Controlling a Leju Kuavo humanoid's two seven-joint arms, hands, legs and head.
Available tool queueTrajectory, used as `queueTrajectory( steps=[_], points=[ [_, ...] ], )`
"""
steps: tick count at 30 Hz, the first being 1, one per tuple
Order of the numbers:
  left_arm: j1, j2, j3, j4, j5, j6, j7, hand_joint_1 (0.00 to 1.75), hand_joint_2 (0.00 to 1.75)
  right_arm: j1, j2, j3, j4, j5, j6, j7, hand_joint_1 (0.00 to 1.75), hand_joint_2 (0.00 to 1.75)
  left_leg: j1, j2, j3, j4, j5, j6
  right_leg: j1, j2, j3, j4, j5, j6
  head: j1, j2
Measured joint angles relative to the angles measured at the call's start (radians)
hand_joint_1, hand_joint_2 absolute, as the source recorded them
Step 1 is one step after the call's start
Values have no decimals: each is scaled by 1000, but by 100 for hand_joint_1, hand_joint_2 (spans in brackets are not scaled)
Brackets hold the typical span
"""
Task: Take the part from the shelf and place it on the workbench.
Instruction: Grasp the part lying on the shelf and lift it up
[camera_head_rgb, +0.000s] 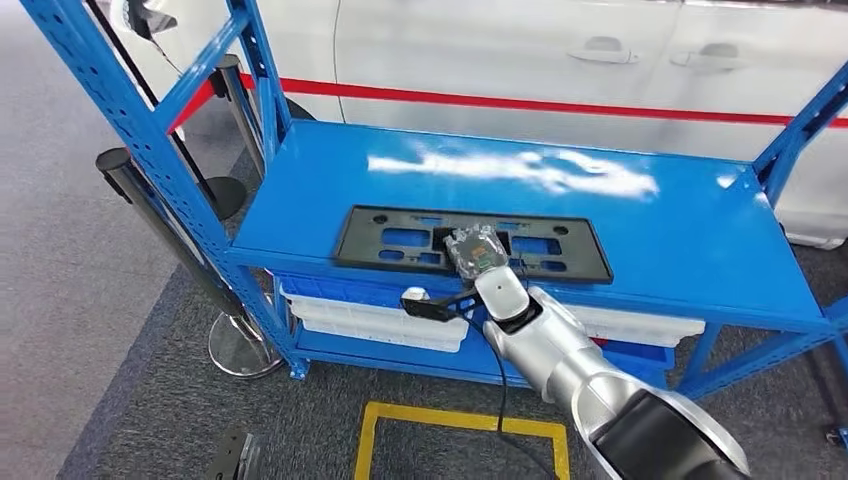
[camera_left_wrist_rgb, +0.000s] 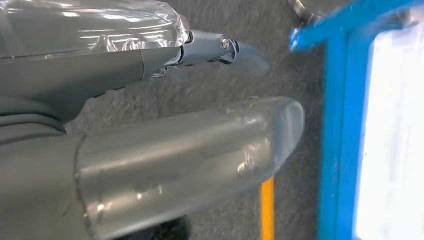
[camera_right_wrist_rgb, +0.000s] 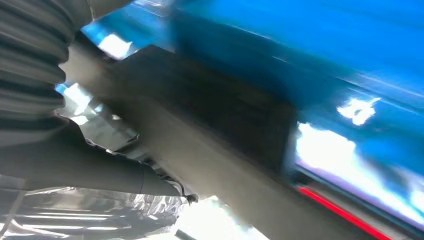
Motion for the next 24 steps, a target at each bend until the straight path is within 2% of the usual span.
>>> queueTrajectory(
  steps=[1, 2, 3, 4, 5, 6, 7, 8, 9, 10, 11, 13, 14, 15, 16, 17, 18, 20, 21, 22, 24],
  points=[
    [-1, -3, -1, -1, 3, 0, -2, 0, 0, -12, -4, -11, 2, -3, -2, -2, 175, 175, 8, 1, -2, -3, 7, -6, 9, 0, 7, -19, 0, -21, -5, 0],
    [1, -4, -1, -2, 5, 0, -3, 0, 0, -26, -7, -22, 3, -8, -6, -5, 175, 175, 14, 1, -1, -12, 13, -16, 14, 0, 4, -27, 1, -28, -7, 0],
    [3, -2, -1, -4, 8, 1, -5, 0, 0, -42, -11, -35, 4, -15, -13, -9, 175, 175, 20, 3, 1, -24, 23, -24, 17, 2, 7, -42, 7, -31, -1, 0],
    [7, -1, -1, -4, 10, 1, -5, 0, 0, -57, -14, -46, 5, -24, -21, -15, 175, 175, 20, 7, 1, -30, 27, -30, 14, 1, 12, -63, 25, -36, 7, 0],
    [10, 0, -1, -4, 12, 1, -6, 0, 0, -68, -17, -56, 5, -34, -28, -22, 175, 175, 19, 11, -2, -23, 16, -35, 7, -1, 16, -86, 52, -41, 13, 0],
    [12, 2, -1, -4, 14, 1, -6, 0, 0, -75, -20, -65, 6, -43, -34, -28, 175, 175, 19, 15, -12, 6, -11, -41, -3, -4, 19, -106, 84, -40, 16, 0],
    [13, 4, -1, -4, 15, 2, -7, 0, 0, -77, -22, -73, 6, -52, -38, -36, 175, 175, 23, 18, -27, 61, -55, -48, -14, -8, 17, -118, 115, -34, 16, 0],
    [13, 6, -1, -4, 17, 2, -7, 0, 0, -75, -22, -79, 6, -61, -42, -44, 175, 175, 29, 21, -45, 126, -104, -58, -24, -9, 10, -121, 134, -23, 14, 0],
    [13, 10, -1, -4, 18, 3, -8, 0, 0, -70, -23, -86, 6, -73, -47, -55, 175, 175, 37, 23, -59, 188, -142, -70, -33, -9, 1, -119, 145, -8, 12, 0],
    [13, 13, -1, -4, 19, 3, -8, 0, 0, -62, -23, -92, 6, -85, -53, -66, 175, 175, 46, 26, -62, 225, -164, -83, -43, -7, -8, -114, 149, 8, 10, 0],
    [14, 16, -1, -4, 20, 3, -8, 0, 0, -53, -24, -100, 5, -99, -59, -77, 175, 175, 54, 30, -48, 226, -167, -96, -53, -6, -18, -106, 150, 23, 10, 0],
    [15, 22, -1, -4, 24, 4, -9, 0, 0, -36, -25, -116, -4, -124, -71, -95, 175, 175, 71, 40, 31, 123, -136, -124, -77, -6, -41, -70, 140, 60, 9, 0],
    [16, 21, -1, -3, 25, 4, -11, 0, 0, -28, -27, -124, -12, -135, -77, -103, 175, 175, 75, 43, 64, 75, -123, -135, -84, -6, -53, -47, 130, 81, 7, 0],
    [17, 22, -1, -3, 26, 5, -13, 0, 0, -21, -29, -131, -22, -145, -82, -109, 175, 175, 76, 44, 83, 48, -117, -131, -88, -6, -64, -26, 120, 98, 4, 0],
    [19, 22, -1, -3, 26, 5, -15, 0, 0, -15, -30, -138, -32, -154, -87, -114, 175, 175, 73, 44, 83, 47, -122, -119, -88, -6, -71, -11, 113, 111, 4, 0],
    [21, 22, -1, -4, 27, 5, -17, 0, 0, -8, -31, -144, -43, -163, -92, -119, 164, 175, 70, 41, 78, 59, -126, -101, -85, -5, -73, -5, 109, 119, 3, 0],
    [22, 25, -1, -4, 28, 5, -17, 0, 0, -2, -32, -149, -54, -171, -95, -124, 121, 175, 69, 40, 76, 63, -129, -82, -87, -5, -73, -4, 108, 123, 5, 0],
    [24, 26, -1, -4, 28, 5, -18, 0, 0, 8, -35, -158, -77, -185, -99, -129, 34, 175, 68, 39, 78, 62, -132, -64, -90, -5, -76, 9, 95, 127, 9, 0],
    [24, 26, -1, -5, 28, 5, -19, 0, 0, 12, -37, -162, -88, -191, -103, -131, 0, 175, 68, 38, 80, 60, -132, -58, -90, -5, -90, 37, 79, 128, 11, 0],
    [24, 26, -2, -5, 28, 5, -19, 0, 0, 17, -39, -166, -98, -195, -110, -132, 0, 175, 67, 38, 84, 58, -134, -54, -89, -5, -117, 89, 55, 127, 13, 0],
    [24, 26, -3, -5, 27, 6, -19, 0, 0, 32, -44, -174, -115, -202, -130, -132, 0, 175, 62, 38, 90, 56, -139, -46, -83, -4, -196, 224, 8, 123, 17, 0]
  ],
)
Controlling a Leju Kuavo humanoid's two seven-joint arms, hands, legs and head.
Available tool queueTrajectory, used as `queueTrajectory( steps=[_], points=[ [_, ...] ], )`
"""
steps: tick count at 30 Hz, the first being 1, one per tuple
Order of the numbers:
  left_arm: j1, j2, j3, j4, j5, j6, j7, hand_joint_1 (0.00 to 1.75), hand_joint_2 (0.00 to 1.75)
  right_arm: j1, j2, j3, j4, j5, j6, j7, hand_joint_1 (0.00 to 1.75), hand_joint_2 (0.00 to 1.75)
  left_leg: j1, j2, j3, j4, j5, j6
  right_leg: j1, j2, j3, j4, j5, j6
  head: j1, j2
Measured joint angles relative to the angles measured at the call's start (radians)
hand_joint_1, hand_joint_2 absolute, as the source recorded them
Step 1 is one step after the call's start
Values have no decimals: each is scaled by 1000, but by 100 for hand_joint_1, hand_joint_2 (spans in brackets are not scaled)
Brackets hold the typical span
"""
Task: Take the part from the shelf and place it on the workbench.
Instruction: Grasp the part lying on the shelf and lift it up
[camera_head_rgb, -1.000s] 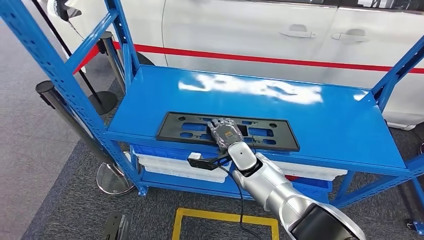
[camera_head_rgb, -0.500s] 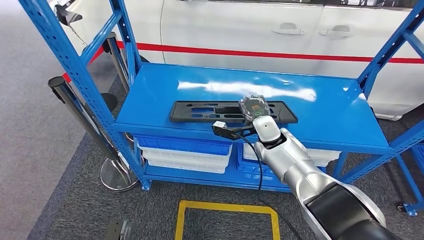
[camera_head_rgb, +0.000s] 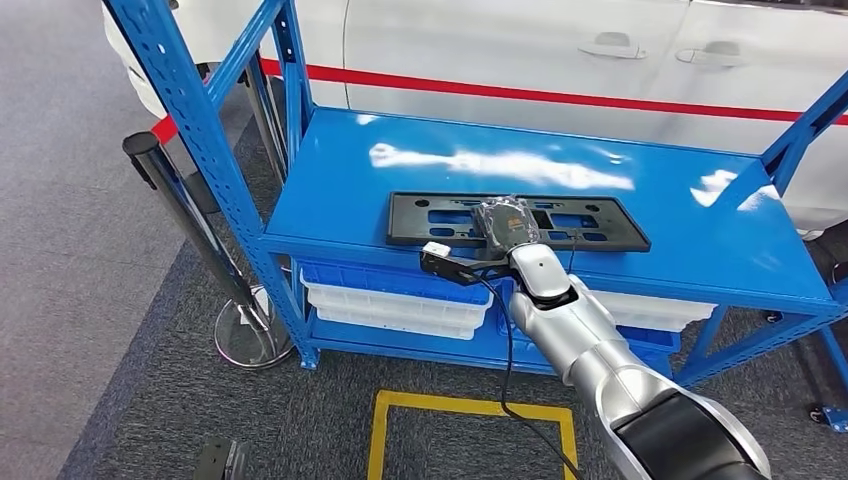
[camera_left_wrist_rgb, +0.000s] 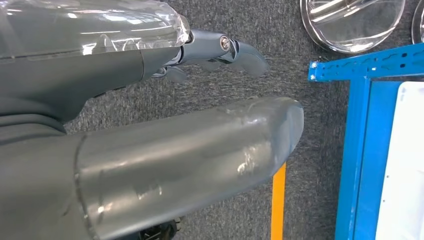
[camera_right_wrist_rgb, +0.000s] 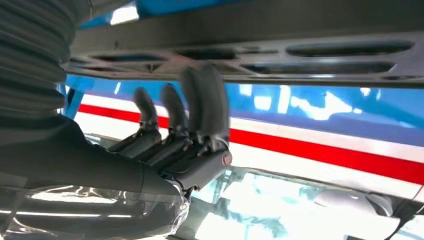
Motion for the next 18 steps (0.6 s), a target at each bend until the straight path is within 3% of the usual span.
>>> queueTrajectory(
  steps=[1, 2, 3, 5, 7, 9, 12, 14, 16, 17, 18],
  points=[
    [1, 0, -1, 0, 0, 0, 0, 0, 0, 11, -2, -3, -6, -2, -9, 0, 0, 175, -4, -1, 4, 0, -4, 3, 3, 0, -35, 49, -7, -4, 1, 0],
    [1, 0, -2, 0, 0, 0, 0, 0, 0, 21, -5, -6, -11, -3, -17, 0, 0, 175, -8, -3, 10, 0, -9, 6, 7, 1, -51, 58, 9, -12, 1, 0],
    [2, 0, -3, 0, 0, 0, 1, 0, 0, 30, -7, -8, -17, -4, -22, 0, 0, 175, -12, -4, 18, -1, -15, 7, 12, 2, -48, 28, 45, -22, 2, 0],
    [3, -2, -5, 0, 0, 0, 1, 0, 0, 38, -11, -12, -27, -5, -27, 0, 0, 175, -20, -6, 36, -4, -27, 6, 26, 8, -1, -103, 130, -50, 2, 0],
    [1, -4, -6, 0, 0, 0, 2, 0, 0, 40, -14, -15, -33, -5, -30, 0, 0, 175, -21, -6, 45, -10, -35, 1, 39, 11, 37, -194, 164, -70, -3, 0],
    [-1, -5, -6, 0, 0, 0, 2, 0, 0, 43, -15, -16, -38, -6, -33, 1, 0, 175, -18, -7, 50, -21, -37, -9, 47, 13, 47, -217, 159, -74, -2, 0],
    [0, -4, -9, 0, -2, 1, 4, 0, 0, 49, -16, -20, -48, -7, -39, 0, 0, 175, -19, -2, 50, -6, -56, -22, 37, 12, 77, -254, 160, -71, 1, 0],
    [0, -2, -11, 0, -3, 1, 6, 0, 0, 55, -17, -23, -50, -10, -43, -2, 0, 175, -21, 1, -1, 95, -99, -25, 38, 10, 97, -266, 156, -72, -1, 0],
    [2, -1, -11, 0, -3, 1, 7, 0, 0, 64, -16, -23, -50, -12, -45, -6, 0, 175, -21, 1, -79, 216, -131, -28, 43, 11, 107, -264, 146, -76, -1, 0],
    [3, 1, -12, 0, -3, 1, 8, 0, 0, 70, -16, -23, -50, -13, -45, -7, 0, 175, -21, 1, -103, 240, -122, -29, 46, 12, 111, -262, 140, -77, -1, 0],
    [5, 2, -12, 0, -3, 1, 8, 0, 0, 74, -16, -23, -50, -14, -46, -9, 0, 175, -22, 1, -108, 223, -92, -28, 48, 14, 116, -259, 134, -77, -1, 0]
  ],
)
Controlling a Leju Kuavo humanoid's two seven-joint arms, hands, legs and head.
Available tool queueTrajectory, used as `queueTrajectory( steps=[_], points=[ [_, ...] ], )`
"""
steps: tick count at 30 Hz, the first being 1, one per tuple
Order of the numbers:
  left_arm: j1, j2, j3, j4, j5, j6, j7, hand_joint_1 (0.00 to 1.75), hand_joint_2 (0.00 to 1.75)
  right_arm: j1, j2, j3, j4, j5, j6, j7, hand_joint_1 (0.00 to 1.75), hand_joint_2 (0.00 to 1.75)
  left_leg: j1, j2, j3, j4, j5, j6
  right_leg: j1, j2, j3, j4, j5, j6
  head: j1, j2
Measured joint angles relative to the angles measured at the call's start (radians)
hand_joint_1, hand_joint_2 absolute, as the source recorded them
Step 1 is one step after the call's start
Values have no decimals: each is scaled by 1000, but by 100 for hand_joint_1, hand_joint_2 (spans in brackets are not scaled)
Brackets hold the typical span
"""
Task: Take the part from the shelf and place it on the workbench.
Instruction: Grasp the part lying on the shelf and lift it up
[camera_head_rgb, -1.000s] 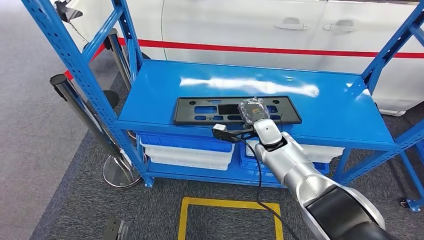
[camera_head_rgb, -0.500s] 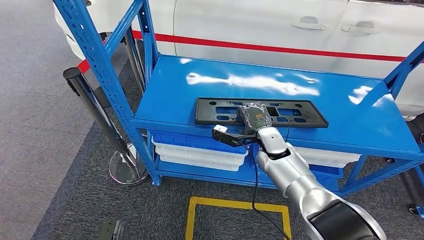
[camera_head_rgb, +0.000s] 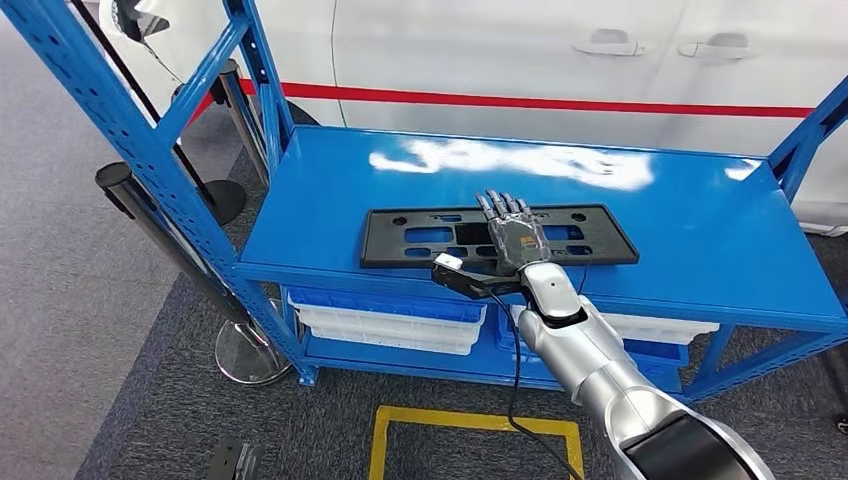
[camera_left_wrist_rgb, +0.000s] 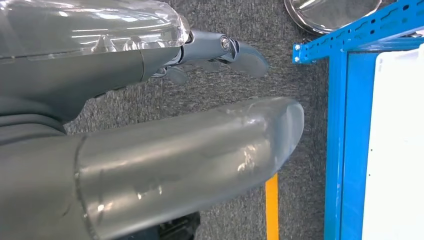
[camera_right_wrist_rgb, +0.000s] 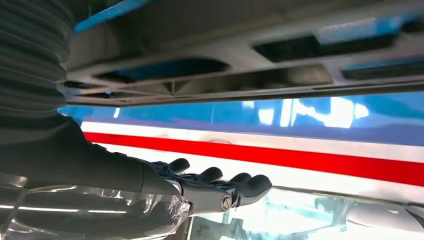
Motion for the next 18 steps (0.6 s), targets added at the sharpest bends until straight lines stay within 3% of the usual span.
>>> queueTrajectory(
  steps=[2, 4, 6, 9, 11, 13, 14, 15, 18],
  points=[
    [1, 4, 0, 0, 0, 0, 0, 0, 0, 3, 0, 0, -2, -2, -1, -2, 0, 175, -4, 0, 41, -126, 89, 12, 3, 3, 10, 9, -15, 2, 0, 0],
    [0, 8, 0, 0, 0, 0, 0, 0, 0, 4, 1, 0, -4, -3, -3, -3, 0, 175, -10, 1, 84, -229, 133, 29, 7, 4, 12, 19, -27, 9, 1, 0],
    [-1, 9, -1, 0, 0, 0, 0, 0, 0, 6, 1, -1, -6, -3, -4, -3, 0, 175, -15, 1, 93, -250, 130, 40, 7, 5, 10, 21, -31, 18, 2, 0],
    [0, 8, -3, -1, 0, 1, 0, 0, 0, 8, 0, -3, -11, -3, -6, -3, 0, 175, -4, 2, 108, -276, 138, 52, 8, 3, 7, 35, -48, 33, 5, 0],
    [-2, 8, -4, -1, 0, 1, 0, 0, 0, 6, 0, -4, -14, -3, -8, -3, 0, 175, 4, 4, 119, -289, 142, 57, -1, 3, -38, 129, -99, 46, 10, 0],
    [-3, 8, -5, -1, 0, 2, 0, 0, 0, 11, -1, -4, -14, -3, -8, -3, 0, 175, 9, 5, 121, -291, 140, 55, -17, 2, -111, 260, -147, 62, 12, 0],
    [-2, 8, -6, -1, 0, 2, 0, 0, 0, 14, -1, -5, -14, -3, -8, -3, 0, 175, 12, 5, 122, -290, 138, 52, -26, 1, -133, 293, -148, 70, 13, 0],
    [-2, 8, -6, -1, 0, 2, 0, 0, 0, 17, -1, -5, -14, -3, -8, -3, 0, 175, 17, 4, 123, -289, 135, 47, -34, 0, -135, 285, -128, 78, 13, 0],
    [-1, 8, -8, -2, 0, 2, 0, 0, 0, 16, -1, -6, -14, -3, -8, -3, 0, 175, 31, 1, 128, -274, 119, 21, -55, -4, -50, 92, -22, 104, 16, 0]
  ],
)
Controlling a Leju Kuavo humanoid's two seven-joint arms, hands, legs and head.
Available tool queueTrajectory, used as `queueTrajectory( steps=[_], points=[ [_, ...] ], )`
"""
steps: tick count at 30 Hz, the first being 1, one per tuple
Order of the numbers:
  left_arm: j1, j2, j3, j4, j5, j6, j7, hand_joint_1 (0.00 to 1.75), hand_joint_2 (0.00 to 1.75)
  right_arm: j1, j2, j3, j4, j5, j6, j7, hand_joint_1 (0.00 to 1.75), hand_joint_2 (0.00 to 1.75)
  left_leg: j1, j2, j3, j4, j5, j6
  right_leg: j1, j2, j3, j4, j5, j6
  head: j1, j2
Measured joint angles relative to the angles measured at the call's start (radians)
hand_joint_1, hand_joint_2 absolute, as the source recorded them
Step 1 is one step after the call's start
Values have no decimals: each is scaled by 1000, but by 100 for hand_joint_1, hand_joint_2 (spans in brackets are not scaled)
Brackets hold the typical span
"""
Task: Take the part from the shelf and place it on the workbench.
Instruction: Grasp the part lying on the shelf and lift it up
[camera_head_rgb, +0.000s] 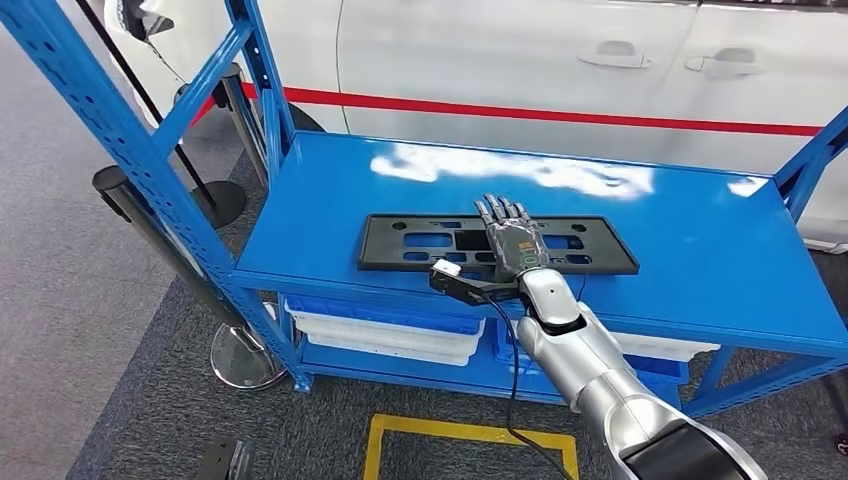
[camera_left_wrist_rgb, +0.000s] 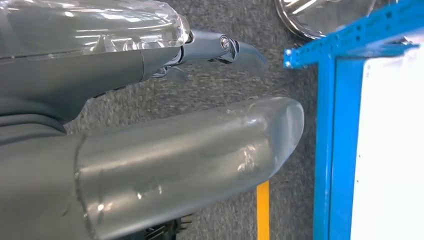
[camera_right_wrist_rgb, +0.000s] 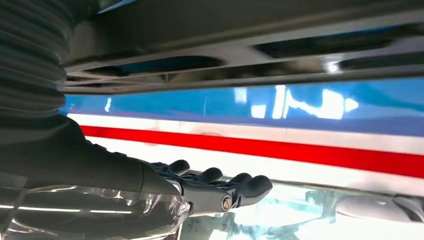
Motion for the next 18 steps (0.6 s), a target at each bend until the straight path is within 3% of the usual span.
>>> queueTrajectory(
  steps=[1, 2, 5, 7, 10, 11, 12, 13, 15, 16, 18],
  points=[
    [0, 1, 0, 0, 0, 0, 0, 0, 0, -1, 0, 0, 0, 0, 0, 0, 0, 175, 1, -2, 0, 5, -5, -10, -1, 1, 21, -46, 15, 1, 2, 0],
    [-1, 1, 0, -1, 0, 0, 0, 0, 0, 0, 0, -1, 0, 0, -1, 0, 44, 175, 0, -3, 0, 7, -7, -19, 0, 3, 30, -67, 16, -2, 2, 0],
    [1, 2, 0, -1, -2, 0, 0, 0, 0, 1, -1, -1, -1, 0, 2, -2, 175, 175, 2, -3, 6, 0, -10, -40, 5, 8, 28, -63, 10, -30, -1, 0],
    [0, 2, -1, -1, -6, 2, 0, 0, 0, 2, 0, -2, -2, 4, 8, -7, 175, 175, 4, 0, -12, 47, -43, -44, 7, 8, 33, -66, 10, -50, -7, 0],
    [1, 2, -1, -1, -9, 3, 1, 0, 0, 19, 4, -2, 1, 13, 4, -12, 175, 175, -6, 1, -111, 250, -132, -33, 24, 7, 37, -67, 6, -70, -16, 0],
    [2, 2, -1, -1, -9, 3, 1, 0, 0, 27, 5, -2, 2, 15, 1, -12, 175, 175, -12, 1, -136, 295, -141, -27, 31, 7, 38, -67, 5, -74, -16, 0],
    [3, 3, -1, -1, -9, 3, 1, 0, 0, 32, 5, -1, 3, 16, -2, -13, 175, 175, -19, 1, -143, 302, -129, -18, 38, 8, 40, -66, 3, -78, -17, 0],
    [4, 3, -1, -1, -9, 4, 1, 0, 0, 35, 5, -1, 4, 16, -4, -13, 175, 175, -27, 1, -129, 267, -99, -6, 45, 9, 44, -66, 1, -81, -17, 0],
    [3, 5, -1, -1, -9, 4, 1, 0, 0, 34, 6, -1, 6, 18, -6, -15, 175, 175, -44, 0, -66, 133, -30, 25, 56, 9, 52, -66, -4, -85, -15, 0],
    [2, 5, -1, -1, -9, 4, 0, 0, 0, 34, 6, -1, 7, 18, -6, -16, 175, 175, -51, 0, -40, 75, -10, 37, 59, 10, 53, -65, -6, -85, -14, 0],
    [2, 7, -2, -2, -9, 4, 0, 0, 0, 34, 7, -1, 10, 19, -6, -17, 175, 175, -59, 1, -18, 25, -4, 47, 59, 10, 50, -64, -6, -80, -11, 0]
  ],
)
